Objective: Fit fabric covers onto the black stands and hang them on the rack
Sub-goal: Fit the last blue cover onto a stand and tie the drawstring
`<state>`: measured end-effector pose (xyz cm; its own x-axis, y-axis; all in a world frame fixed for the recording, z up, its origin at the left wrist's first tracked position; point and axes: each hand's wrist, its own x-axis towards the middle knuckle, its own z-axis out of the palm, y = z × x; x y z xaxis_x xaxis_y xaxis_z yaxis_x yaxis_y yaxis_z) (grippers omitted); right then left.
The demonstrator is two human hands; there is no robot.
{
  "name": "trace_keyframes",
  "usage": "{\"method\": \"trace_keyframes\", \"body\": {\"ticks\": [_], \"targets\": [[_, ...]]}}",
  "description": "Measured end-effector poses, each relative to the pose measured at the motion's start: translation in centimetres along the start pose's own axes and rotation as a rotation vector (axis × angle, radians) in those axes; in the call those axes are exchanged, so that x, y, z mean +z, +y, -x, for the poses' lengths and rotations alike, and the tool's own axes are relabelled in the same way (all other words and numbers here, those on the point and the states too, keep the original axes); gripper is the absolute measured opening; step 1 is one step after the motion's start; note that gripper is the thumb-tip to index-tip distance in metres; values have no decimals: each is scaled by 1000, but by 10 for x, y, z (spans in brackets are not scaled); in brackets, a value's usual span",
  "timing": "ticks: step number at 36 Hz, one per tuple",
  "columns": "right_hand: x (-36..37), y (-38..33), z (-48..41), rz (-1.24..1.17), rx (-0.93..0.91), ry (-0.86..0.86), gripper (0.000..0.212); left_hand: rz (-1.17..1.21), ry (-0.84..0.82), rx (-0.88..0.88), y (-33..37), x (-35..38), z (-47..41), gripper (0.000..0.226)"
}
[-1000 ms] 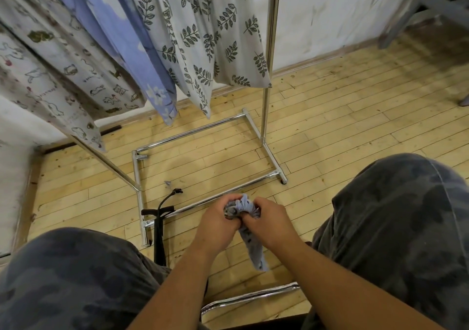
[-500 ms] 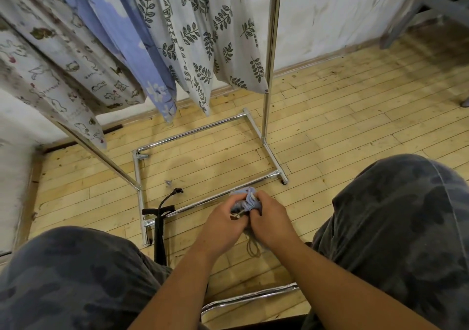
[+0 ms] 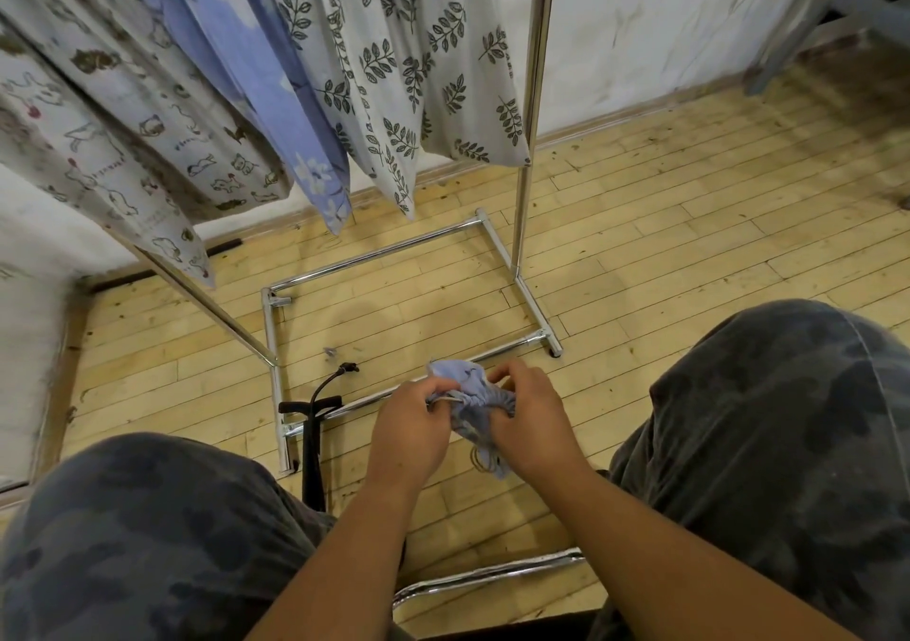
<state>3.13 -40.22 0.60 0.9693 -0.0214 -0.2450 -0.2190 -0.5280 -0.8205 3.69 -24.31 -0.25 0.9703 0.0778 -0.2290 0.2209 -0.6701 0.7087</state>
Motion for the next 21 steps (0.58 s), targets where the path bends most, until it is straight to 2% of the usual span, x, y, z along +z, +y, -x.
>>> {"method": "trace_keyframes", "body": {"ticks": [4, 7, 10, 15, 21], "targets": [[-1, -3, 2, 18, -69, -1, 34, 2, -45, 73, 9, -5, 5, 25], [-2, -7, 4, 26, -84, -58, 38, 107, -106, 78, 16, -6, 9, 37], [-3, -10, 6, 19, -115, -68, 33, 127, -97, 81, 19, -4, 9, 44], [-3, -12, 6, 45, -186, -43, 22, 11, -45, 143, 16, -4, 8, 30], [-2, -16, 5, 123, -182, -1, 16, 16, -15, 161, 15, -9, 10, 52]]}}
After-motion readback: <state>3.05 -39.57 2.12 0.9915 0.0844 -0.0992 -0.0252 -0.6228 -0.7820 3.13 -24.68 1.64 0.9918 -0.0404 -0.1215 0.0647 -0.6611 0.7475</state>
